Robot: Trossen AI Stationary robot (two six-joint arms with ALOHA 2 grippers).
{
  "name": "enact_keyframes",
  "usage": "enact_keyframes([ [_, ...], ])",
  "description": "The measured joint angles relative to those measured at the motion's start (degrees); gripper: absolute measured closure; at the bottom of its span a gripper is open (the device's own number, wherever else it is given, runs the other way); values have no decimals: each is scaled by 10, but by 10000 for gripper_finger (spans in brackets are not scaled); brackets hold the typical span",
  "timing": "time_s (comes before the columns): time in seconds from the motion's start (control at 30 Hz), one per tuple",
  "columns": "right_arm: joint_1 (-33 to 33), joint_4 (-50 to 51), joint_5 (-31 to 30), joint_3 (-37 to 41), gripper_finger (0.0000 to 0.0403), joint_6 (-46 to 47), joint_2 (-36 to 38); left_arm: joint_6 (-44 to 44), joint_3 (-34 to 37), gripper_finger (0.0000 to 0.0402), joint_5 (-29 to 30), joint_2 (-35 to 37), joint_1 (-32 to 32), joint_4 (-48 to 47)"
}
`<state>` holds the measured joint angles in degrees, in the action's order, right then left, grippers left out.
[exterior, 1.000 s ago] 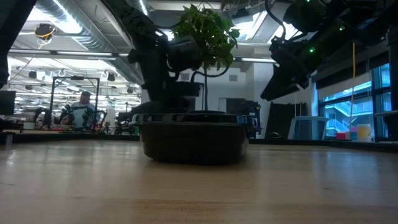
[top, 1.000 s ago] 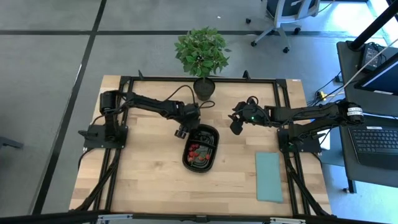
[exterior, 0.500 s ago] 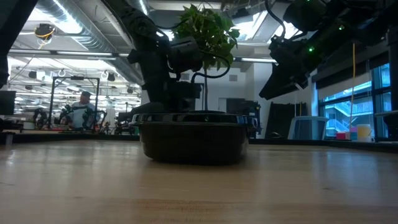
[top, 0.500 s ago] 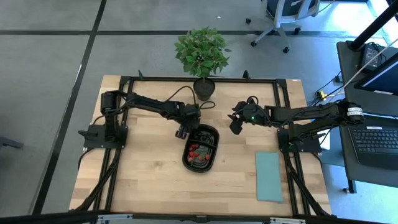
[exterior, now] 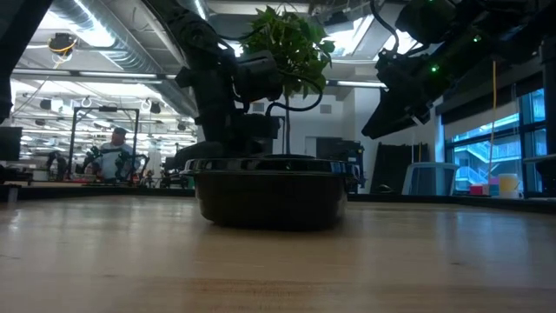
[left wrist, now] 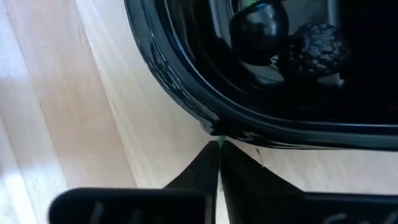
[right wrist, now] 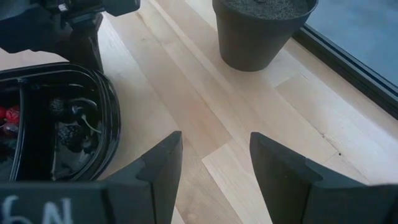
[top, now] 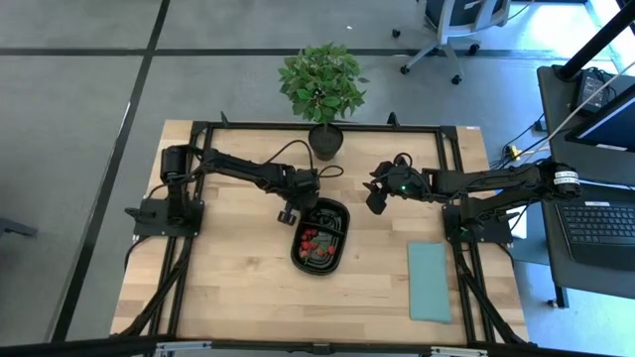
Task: Pick and placing Produce into tupperware
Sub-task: Put the black cherry into the black container with the other black fruits
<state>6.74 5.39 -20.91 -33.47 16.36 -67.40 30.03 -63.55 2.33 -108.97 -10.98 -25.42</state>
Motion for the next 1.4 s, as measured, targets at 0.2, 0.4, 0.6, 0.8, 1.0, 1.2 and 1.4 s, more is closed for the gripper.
enact_keyframes([
  [0.2,0,0,0,0,212,0,0,-14,0,399,12,0,0,1],
  [0.4,0,0,0,0,212,-1,0,-13,3,400,64,18,-4,-15],
  [0.6,0,0,0,0,212,-1,0,-11,3,401,142,71,-21,-76],
  [0.8,0,-5,0,0,212,-1,0,-42,3,401,106,141,-41,-88],
  [1.0,0,-10,0,0,212,-2,0,-63,2,401,-42,201,-31,-58],
  [1.2,0,-16,0,0,212,-3,0,-85,1,401,-75,204,8,-27],
  [1.4,0,-17,0,0,212,-3,0,-102,1,401,-78,179,24,-11],
])
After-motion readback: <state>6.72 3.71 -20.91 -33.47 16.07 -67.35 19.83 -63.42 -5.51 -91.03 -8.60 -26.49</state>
